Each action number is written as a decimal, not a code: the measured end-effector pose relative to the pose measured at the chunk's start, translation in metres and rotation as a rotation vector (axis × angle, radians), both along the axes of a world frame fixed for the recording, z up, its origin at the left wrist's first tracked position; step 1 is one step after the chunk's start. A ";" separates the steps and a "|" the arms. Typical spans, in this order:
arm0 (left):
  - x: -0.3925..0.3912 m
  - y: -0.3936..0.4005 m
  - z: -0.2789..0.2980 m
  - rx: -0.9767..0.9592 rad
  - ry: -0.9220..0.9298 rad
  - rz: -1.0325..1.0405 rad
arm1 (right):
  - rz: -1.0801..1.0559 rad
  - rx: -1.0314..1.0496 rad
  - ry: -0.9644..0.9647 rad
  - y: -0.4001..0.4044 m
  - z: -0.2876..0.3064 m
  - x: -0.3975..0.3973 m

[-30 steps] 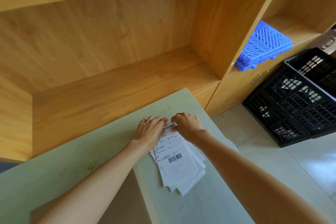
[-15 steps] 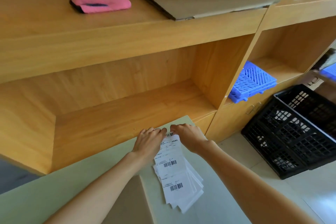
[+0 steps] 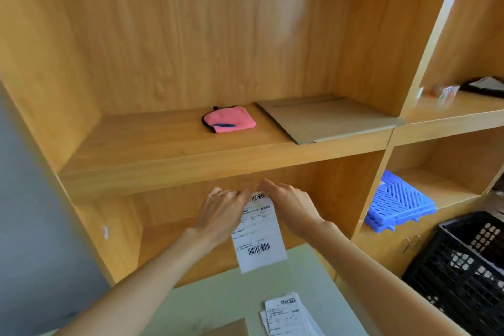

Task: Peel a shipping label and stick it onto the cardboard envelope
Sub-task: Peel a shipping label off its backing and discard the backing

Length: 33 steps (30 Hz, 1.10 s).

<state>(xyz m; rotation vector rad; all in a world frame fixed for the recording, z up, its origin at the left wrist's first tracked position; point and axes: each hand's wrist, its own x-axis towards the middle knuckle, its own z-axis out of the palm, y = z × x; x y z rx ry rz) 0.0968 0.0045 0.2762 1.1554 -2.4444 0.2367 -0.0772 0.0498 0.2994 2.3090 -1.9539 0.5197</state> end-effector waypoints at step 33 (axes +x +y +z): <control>0.120 0.035 0.264 -0.398 0.171 0.114 | 0.252 -0.425 -0.110 0.002 0.259 0.111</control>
